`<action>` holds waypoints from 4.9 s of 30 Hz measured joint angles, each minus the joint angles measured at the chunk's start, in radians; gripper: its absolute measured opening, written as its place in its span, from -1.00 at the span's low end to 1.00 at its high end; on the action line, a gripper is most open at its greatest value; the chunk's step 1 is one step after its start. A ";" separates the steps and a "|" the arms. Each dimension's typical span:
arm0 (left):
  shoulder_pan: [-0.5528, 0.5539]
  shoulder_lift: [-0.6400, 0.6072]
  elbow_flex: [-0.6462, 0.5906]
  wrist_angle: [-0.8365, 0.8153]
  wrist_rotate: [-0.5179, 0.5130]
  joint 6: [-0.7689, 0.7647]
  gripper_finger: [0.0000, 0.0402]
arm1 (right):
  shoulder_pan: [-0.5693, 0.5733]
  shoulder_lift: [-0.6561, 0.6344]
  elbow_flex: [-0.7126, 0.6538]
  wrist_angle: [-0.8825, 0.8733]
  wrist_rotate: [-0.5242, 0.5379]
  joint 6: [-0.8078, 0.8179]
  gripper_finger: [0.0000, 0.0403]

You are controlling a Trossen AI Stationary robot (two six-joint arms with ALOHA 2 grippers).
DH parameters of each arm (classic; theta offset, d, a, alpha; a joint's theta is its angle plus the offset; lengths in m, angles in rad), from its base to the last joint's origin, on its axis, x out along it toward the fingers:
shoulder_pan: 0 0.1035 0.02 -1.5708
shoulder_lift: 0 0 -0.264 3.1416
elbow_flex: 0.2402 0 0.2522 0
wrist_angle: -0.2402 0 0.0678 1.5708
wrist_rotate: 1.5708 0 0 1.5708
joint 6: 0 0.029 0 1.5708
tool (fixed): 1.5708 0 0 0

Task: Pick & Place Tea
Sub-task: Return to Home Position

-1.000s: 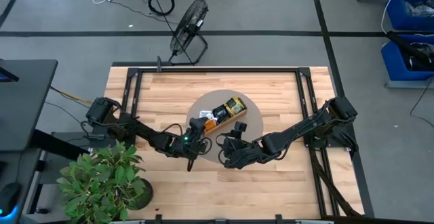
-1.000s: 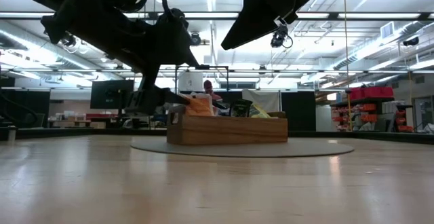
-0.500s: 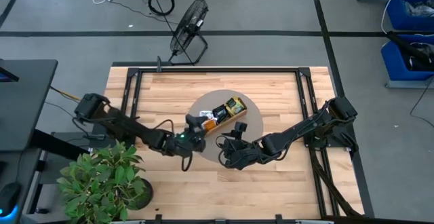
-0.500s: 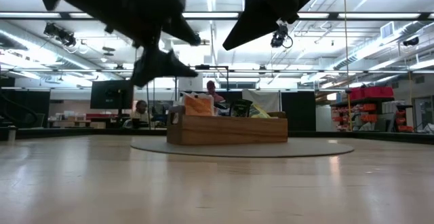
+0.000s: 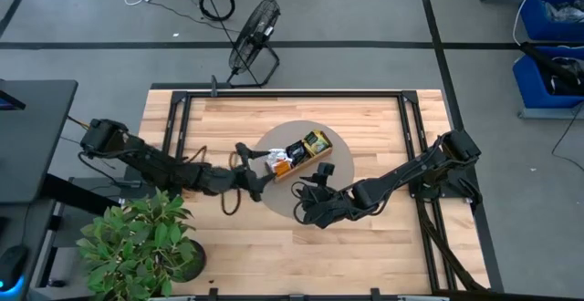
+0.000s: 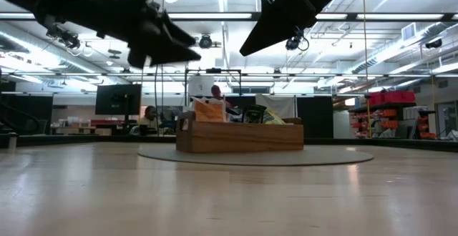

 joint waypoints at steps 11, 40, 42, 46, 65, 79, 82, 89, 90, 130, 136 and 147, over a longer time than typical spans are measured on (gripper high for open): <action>0.084 -0.256 -0.267 0.270 0.259 -0.149 0.25 | 0.000 0.000 0.000 -0.021 0.000 0.027 -0.20; 0.340 -0.602 -0.503 0.412 0.782 -0.375 -0.98 | -0.033 0.000 0.000 -0.054 -0.001 0.068 -0.39; 0.340 -0.645 -0.503 0.397 0.782 -0.388 -0.98 | -0.033 0.000 0.000 -0.064 -0.001 0.081 -0.39; 0.340 -0.753 -0.503 0.256 0.772 -0.424 -0.98 | -0.032 0.000 0.000 -0.077 -0.003 0.087 -0.39; 0.340 -1.349 -0.503 -0.488 0.764 -0.454 -0.99 | -0.019 -0.031 -0.081 -0.196 0.078 0.178 -0.39; 0.340 -1.405 -0.500 -0.615 0.763 -0.459 -0.99 | -0.233 -0.550 -0.619 0.320 -0.305 -0.019 -0.88; 0.340 -1.410 -0.499 -0.614 0.763 -0.459 -0.99 | -0.287 -0.686 -0.731 0.391 -0.387 -0.041 -0.95; 0.340 -1.409 -0.499 -0.619 0.763 -0.462 -0.97 | -0.374 -0.992 -0.934 0.472 -0.498 -0.028 -0.98; 0.340 -1.409 -0.499 -0.622 0.763 -0.468 -0.96 | -0.384 -1.031 -0.960 0.503 -0.517 -0.028 -0.98; 0.339 -1.408 -0.494 -0.663 0.761 -0.484 -0.97 | -0.479 -1.754 -1.175 0.400 -0.814 -0.089 -1.00; 0.339 -1.408 -0.497 -0.661 0.764 -0.518 -0.98 | -0.478 -1.755 -1.173 0.365 -0.821 -0.102 -1.00; 0.339 -1.408 -0.499 -0.661 0.773 -0.556 -0.97 | -0.478 -1.755 -1.173 0.299 -0.815 -0.104 -1.00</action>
